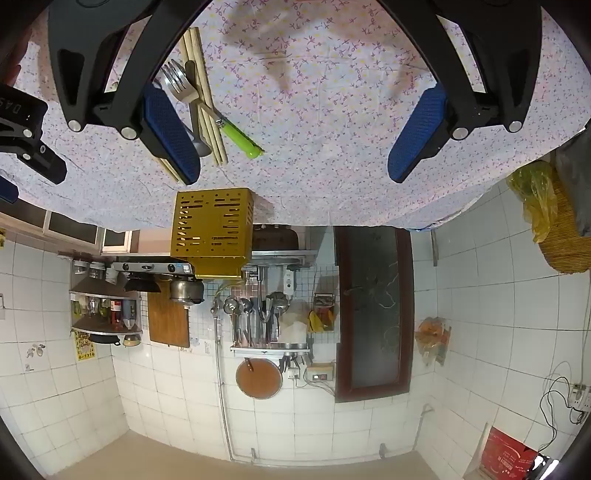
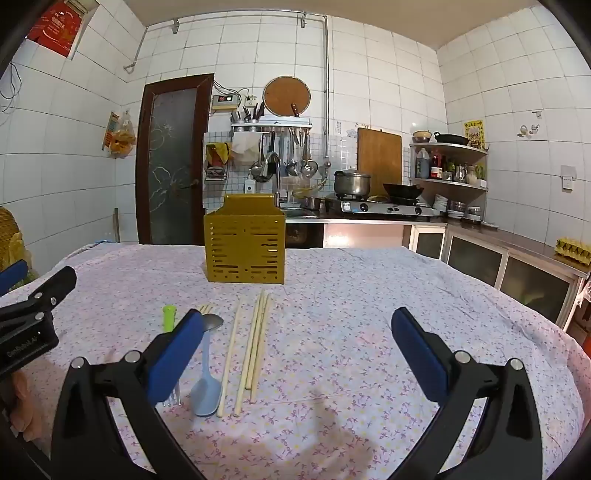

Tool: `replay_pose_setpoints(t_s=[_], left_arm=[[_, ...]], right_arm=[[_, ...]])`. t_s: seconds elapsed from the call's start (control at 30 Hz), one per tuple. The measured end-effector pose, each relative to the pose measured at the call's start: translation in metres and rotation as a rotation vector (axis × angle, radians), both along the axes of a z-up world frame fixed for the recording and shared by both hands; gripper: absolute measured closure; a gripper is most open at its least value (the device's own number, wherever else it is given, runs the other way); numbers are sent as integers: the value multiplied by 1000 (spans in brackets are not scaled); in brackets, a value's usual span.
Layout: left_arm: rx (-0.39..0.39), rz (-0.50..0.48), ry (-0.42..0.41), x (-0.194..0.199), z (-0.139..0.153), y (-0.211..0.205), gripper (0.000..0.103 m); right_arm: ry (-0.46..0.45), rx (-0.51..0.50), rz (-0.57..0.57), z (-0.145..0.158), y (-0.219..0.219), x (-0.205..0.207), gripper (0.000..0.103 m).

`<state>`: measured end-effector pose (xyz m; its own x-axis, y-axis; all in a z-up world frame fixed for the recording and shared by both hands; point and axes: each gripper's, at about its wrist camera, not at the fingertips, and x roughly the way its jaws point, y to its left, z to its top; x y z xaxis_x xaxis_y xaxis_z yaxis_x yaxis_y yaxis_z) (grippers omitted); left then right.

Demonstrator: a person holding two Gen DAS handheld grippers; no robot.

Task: Organize utensils

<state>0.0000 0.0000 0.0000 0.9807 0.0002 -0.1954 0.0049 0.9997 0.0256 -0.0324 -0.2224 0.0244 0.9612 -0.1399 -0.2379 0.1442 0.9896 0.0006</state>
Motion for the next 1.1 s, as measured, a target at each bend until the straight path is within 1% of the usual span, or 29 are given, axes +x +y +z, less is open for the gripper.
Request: replay_pose_setpoints(t_s=[0.2, 0.53, 0.57, 0.6, 1.1], left_arm=[[6, 0, -1, 1, 0, -2, 5], [1, -1, -16, 1, 4, 2, 5], [3, 0, -18, 0, 5, 1, 5], [0, 0, -25, -8, 4, -1, 5], [-3, -7, -43, -9, 4, -1, 5]], right_arm=[[-12, -6, -4, 2, 2, -8, 4], [-1, -7, -9, 2, 1, -5, 4], [-1, -6, -10, -2, 2, -3, 4], [-1, -7, -10, -2, 2, -4, 4], [-5, -14, -12, 6, 0, -9, 4]])
